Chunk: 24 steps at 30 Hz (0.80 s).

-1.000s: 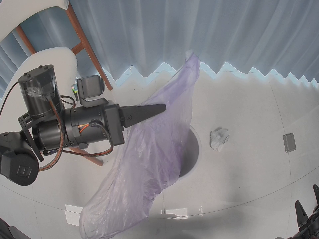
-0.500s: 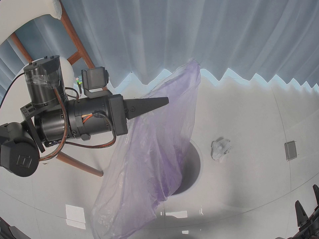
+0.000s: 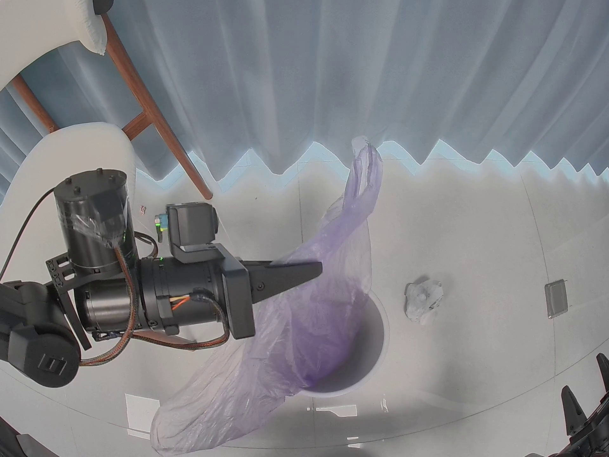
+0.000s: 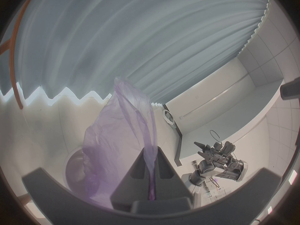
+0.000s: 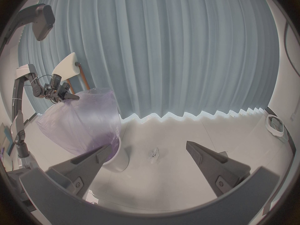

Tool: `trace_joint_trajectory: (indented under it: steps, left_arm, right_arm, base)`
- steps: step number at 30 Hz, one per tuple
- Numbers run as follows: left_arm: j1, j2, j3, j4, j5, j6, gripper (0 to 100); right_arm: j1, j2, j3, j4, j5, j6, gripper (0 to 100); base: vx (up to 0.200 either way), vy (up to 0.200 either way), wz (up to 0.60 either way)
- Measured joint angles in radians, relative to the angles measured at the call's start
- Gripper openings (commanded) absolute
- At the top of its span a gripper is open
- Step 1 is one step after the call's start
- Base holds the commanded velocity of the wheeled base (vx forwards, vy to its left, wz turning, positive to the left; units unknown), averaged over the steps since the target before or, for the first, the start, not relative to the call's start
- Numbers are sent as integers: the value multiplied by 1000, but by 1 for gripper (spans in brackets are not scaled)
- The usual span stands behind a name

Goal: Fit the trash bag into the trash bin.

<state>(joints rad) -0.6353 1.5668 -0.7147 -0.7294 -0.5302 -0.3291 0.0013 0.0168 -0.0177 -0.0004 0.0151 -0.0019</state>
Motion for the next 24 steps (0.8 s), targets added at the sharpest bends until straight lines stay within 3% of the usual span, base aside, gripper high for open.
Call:
trace_joint_trajectory:
  steps: [5, 13, 19, 24]
  left_arm:
    - [-38, -1, 19, -3, 1, 29, 0]
    - [-192, -14, 174, -3, 8, 89, 0]
    - [-192, -19, 260, -3, 12, 142, 0]
    - [-159, 1, 183, -1, 34, 160, 0]
  right_arm:
    - [0, 0, 0, 0, 0, 0, 100]
    - [0, 0, 0, 0, 0, 3, 100]
    - [0, 0, 0, -1, -1, 13, 100]
    - [3, 12, -28, -22, -1, 50, 100]
  base:
    - [0, 0, 0]
    - [0, 0, 0]
    - [0, 0, 0]
    - [0, 0, 0]
